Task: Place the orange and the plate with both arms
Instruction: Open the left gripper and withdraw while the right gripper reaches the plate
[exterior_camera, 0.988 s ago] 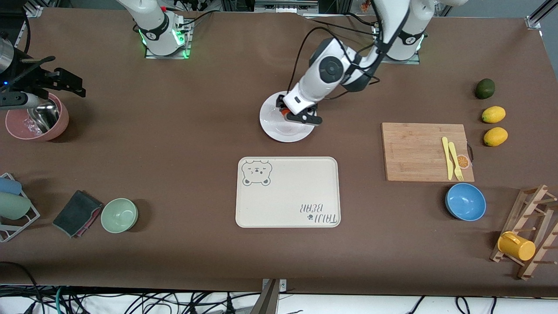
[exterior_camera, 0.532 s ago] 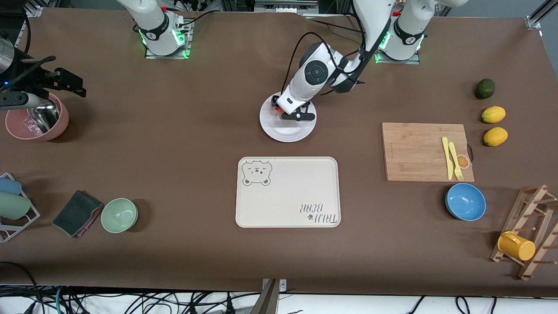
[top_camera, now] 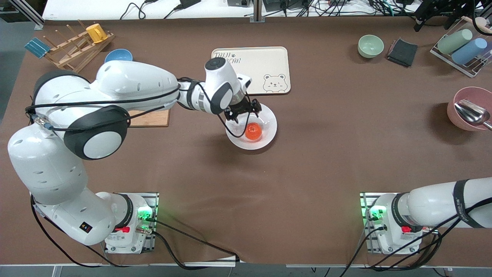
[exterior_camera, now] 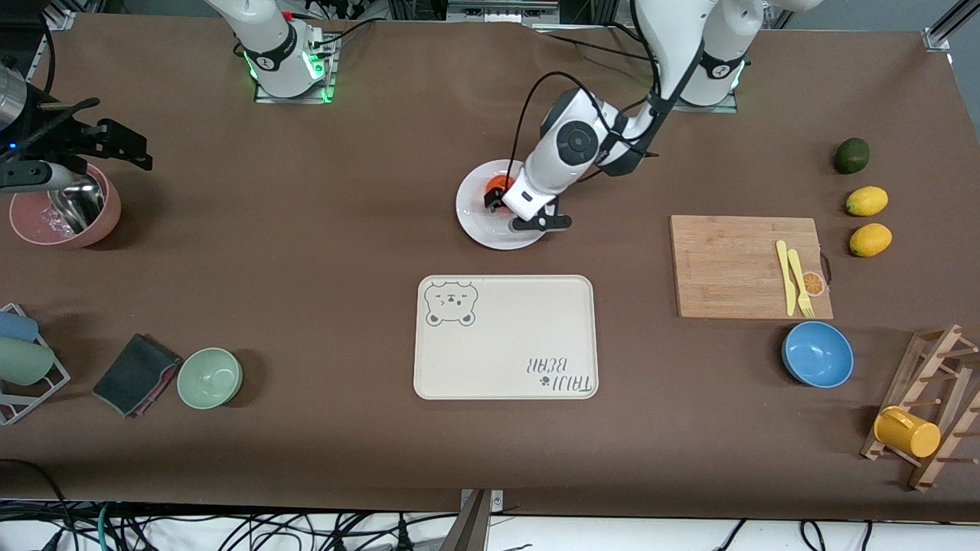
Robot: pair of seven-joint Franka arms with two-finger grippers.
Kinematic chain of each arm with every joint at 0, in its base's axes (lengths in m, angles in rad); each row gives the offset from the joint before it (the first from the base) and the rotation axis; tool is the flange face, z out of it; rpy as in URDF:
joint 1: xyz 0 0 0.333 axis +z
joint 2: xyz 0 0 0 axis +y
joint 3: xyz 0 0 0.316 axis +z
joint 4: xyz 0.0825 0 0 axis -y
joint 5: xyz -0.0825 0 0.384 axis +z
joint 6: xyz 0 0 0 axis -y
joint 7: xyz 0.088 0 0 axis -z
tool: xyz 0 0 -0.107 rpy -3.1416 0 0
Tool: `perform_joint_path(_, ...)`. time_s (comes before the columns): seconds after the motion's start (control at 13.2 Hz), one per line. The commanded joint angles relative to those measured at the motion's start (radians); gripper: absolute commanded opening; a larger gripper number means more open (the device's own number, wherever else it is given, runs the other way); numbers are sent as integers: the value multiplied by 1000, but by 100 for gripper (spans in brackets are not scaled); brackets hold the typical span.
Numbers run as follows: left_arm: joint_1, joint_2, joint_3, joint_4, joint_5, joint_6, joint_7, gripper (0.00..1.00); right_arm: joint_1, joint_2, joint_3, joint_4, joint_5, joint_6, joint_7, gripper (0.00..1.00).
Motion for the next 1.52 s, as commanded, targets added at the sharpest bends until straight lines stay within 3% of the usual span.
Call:
perform_joint_path(0.0, 69, -140, -4, -37, -20, -11, 10, 100, 5, -6, 7, 6, 11, -11, 7, 100)
perform_joint_path(0.3, 354, -347, -4, -39, -20, -87, 13, 100, 20, 10, 80, 3, 14, -52, 12, 100)
perform_joint_path(0.46, 443, -422, -3, -34, 12, -197, 39, 100, 44, 100, 115, -6, 34, -66, 12, 100)
perform_joint_path(0.61, 503, -495, -4, -28, 228, -305, 99, 100, 67, 176, 128, -7, 168, -52, 13, 100)
perform_joint_path(0.68, 525, -525, -3, -19, 282, -345, 102, 100, 84, 221, 128, -7, 231, -38, 13, 100)
perform_joint_path(0.91, 565, -593, 45, 76, 305, -567, 105, 100, 178, 339, 129, -34, 365, 131, 13, 100)
perform_joint_path(1.14, 586, -665, 106, 154, 304, -723, 102, 100, 259, 419, 134, -121, 579, 392, 13, 100)
perform_joint_path(1.29, 580, -694, 169, 170, 305, -770, 105, 100, 310, 474, 142, -140, 668, 509, 4, 100)
perform_joint_path(1.44, 576, -694, 220, 182, 305, -791, 139, 100, 314, 527, 193, -161, 855, 601, -70, 100)
